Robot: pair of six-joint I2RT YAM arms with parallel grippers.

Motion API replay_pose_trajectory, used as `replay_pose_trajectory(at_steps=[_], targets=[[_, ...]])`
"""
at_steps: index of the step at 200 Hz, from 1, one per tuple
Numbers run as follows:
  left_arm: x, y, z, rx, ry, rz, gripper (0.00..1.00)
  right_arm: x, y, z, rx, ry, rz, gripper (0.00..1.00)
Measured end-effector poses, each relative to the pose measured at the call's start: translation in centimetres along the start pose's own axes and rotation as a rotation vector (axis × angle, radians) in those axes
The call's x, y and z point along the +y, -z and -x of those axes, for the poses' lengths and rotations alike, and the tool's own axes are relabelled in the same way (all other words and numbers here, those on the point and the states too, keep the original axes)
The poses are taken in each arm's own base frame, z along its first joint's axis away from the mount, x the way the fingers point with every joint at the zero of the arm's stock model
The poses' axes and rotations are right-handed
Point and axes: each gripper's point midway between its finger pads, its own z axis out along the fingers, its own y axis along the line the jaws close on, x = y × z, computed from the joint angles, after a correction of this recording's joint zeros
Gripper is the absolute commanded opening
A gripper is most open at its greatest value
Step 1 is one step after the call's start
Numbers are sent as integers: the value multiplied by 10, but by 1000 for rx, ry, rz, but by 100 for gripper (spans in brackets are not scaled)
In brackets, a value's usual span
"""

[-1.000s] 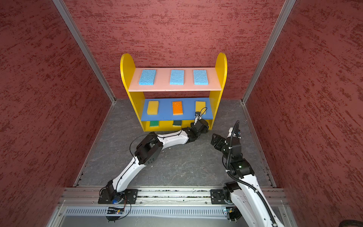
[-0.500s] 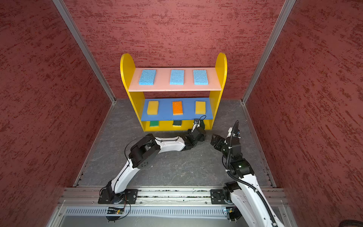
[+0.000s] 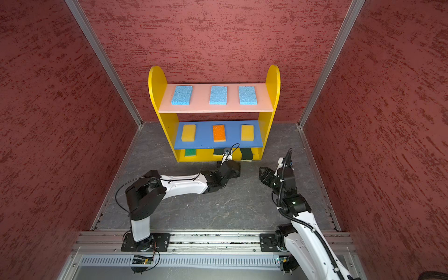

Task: Arrange cleaning sponges on a shelf
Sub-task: Place the cleaning sponge on the shelf.

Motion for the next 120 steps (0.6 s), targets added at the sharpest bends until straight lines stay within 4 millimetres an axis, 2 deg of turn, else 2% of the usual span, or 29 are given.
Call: replay_pose_trajectory(at_steps=[24,53,77,120], targets=[[16,19,-2,19,-16,19,76,-4,-2,-10,14,-81,20,57],[30,36,1,53,-37,47,76,2,-4,-11,-14,-199,91,53],[44,55,4,57,-38,48,76,-1,-11,-24,-2,-286,123,50],[80,80,6,68,12,55,76,3,-29,-39,33,-394,172,32]])
